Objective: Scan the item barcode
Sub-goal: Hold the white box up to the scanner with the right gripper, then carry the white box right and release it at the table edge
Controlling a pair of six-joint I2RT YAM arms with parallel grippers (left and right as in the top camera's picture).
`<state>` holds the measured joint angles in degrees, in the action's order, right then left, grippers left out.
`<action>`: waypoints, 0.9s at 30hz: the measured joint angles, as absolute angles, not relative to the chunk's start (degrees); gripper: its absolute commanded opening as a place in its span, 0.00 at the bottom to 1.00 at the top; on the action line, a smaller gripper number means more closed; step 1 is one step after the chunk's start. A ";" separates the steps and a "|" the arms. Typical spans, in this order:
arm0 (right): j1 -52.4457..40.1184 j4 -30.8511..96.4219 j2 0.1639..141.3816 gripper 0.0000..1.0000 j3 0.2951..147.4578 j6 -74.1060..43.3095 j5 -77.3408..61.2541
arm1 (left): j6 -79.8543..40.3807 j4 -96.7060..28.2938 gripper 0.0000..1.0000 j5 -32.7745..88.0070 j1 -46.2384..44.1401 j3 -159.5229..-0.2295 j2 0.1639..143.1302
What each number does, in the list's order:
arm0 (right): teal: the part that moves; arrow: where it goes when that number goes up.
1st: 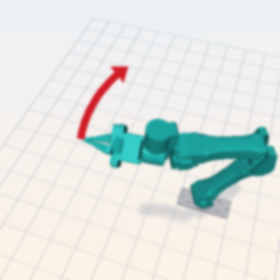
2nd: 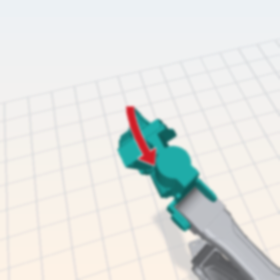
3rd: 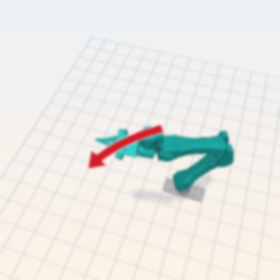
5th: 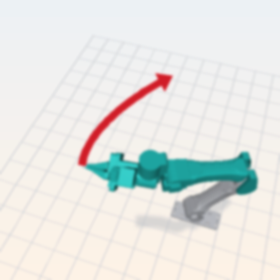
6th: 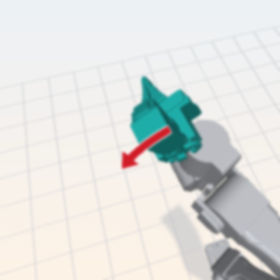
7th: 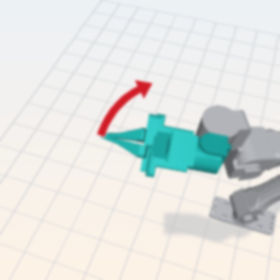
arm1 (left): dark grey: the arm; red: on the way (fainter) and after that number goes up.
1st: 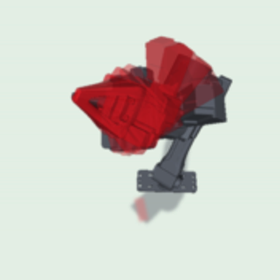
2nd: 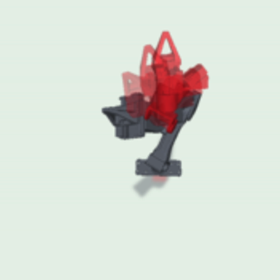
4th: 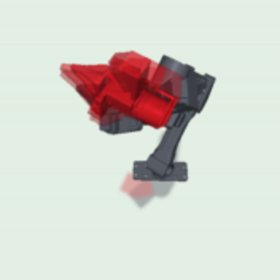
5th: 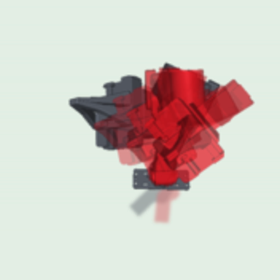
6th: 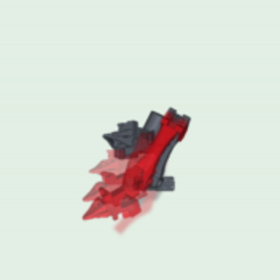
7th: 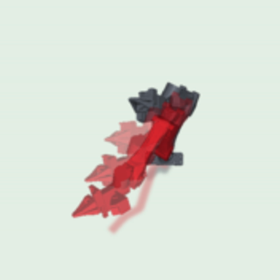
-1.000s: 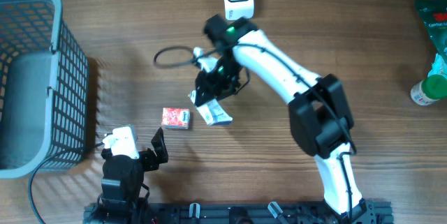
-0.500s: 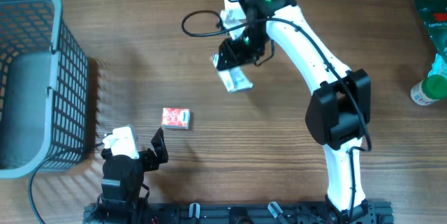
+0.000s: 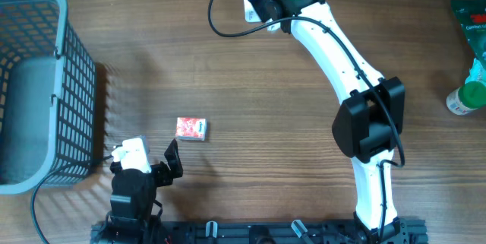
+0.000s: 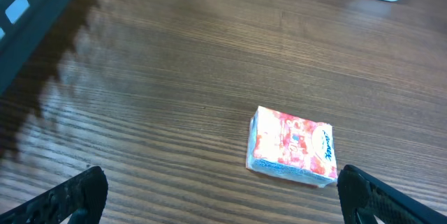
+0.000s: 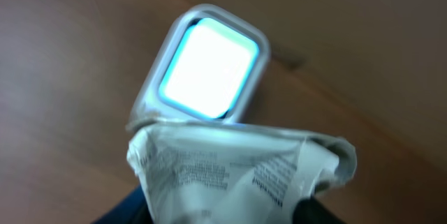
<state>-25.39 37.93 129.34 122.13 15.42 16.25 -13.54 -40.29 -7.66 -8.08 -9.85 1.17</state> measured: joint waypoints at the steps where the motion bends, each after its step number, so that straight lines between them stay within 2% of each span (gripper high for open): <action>1: -25.41 34.33 129.51 0.44 122.15 16.95 19.09 | -13.54 -40.29 1.00 -7.66 -8.08 -9.85 1.17; 7: -27.18 4.82 136.38 0.44 122.78 35.55 39.92 | -13.54 -40.27 1.00 -7.68 -8.08 -9.85 1.19; 13: -30.87 -18.85 149.10 0.40 122.65 55.55 52.40 | -13.54 -40.29 1.00 -7.68 -8.08 -9.85 1.19; 19: -34.92 -25.28 152.05 0.41 122.61 60.82 54.28 | -13.52 -40.29 1.00 -7.66 -8.08 -9.85 1.17; 27: -34.41 -30.02 152.16 0.40 122.61 67.13 55.18 | -13.54 -40.29 1.00 -7.66 -8.08 -9.85 1.17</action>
<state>-34.41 -30.02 152.16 122.61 67.13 55.18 -13.54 -40.29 -7.66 -8.08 -9.85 1.17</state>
